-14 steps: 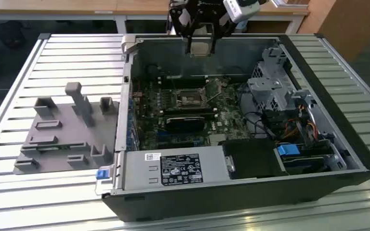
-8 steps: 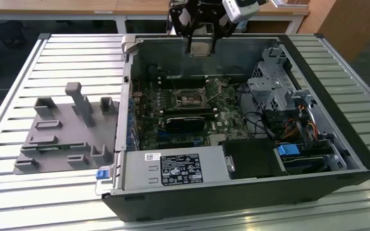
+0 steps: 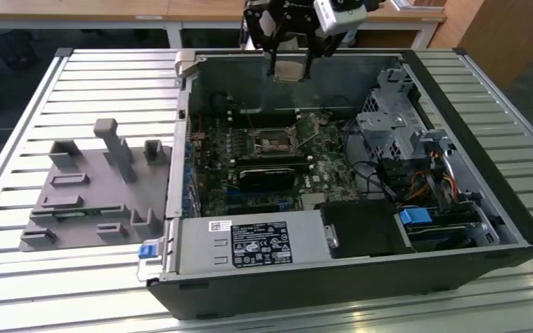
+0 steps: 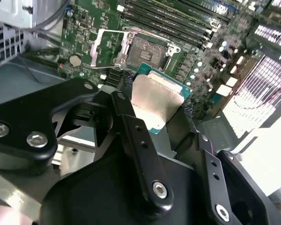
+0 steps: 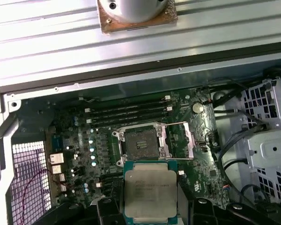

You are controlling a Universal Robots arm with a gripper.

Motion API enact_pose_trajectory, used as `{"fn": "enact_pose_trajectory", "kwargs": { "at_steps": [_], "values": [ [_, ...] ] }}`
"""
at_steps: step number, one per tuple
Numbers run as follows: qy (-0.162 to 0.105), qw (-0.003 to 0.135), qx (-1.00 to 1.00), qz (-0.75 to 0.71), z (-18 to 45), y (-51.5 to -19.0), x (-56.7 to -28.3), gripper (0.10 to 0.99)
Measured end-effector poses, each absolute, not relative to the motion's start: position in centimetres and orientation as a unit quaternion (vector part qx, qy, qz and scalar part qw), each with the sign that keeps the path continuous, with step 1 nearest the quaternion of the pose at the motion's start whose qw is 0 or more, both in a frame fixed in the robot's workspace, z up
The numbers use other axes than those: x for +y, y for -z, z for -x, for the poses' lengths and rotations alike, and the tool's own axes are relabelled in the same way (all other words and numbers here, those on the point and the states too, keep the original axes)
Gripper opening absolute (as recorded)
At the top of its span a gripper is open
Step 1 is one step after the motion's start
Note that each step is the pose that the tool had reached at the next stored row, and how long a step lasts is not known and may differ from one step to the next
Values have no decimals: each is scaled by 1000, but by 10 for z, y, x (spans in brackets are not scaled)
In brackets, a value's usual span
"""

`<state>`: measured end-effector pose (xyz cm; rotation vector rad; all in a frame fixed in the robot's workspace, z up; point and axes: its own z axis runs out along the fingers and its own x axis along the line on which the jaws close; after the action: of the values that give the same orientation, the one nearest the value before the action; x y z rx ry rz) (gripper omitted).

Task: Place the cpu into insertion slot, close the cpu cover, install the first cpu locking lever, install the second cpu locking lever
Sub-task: 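Place the cpu into insertion slot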

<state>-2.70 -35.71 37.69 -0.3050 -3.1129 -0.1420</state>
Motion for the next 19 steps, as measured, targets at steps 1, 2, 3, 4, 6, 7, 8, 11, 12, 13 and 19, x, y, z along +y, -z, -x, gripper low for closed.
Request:
{"fn": "enact_pose_trajectory", "kwargs": {
  "at_steps": [1, 2, 3, 4, 6, 7, 8, 11, 12, 13, 19],
  "values": [
    [45, 5, -994, 104, 27, -377, -357, 537],
    [46, 5, -993, 107, 28, -377, -357, 537],
    [46, 5, -993, 109, 29, -377, -357, 537],
    [46, 5, -993, 109, 31, -377, -357, 537],
    [45, 5, -993, 111, 34, -377, -357, 537],
    [45, 5, -993, 113, 35, -376, -357, 537],
    [45, 4, -992, 118, 35, -376, -357, 537],
    [45, 3, -989, 143, 35, -375, -357, 537],
    [45, 3, -987, 152, 35, -375, -357, 537],
    [46, 2, -986, 162, 35, -375, -357, 537],
    [46, 0, -976, 215, 35, -373, -357, 537]
  ]
}}
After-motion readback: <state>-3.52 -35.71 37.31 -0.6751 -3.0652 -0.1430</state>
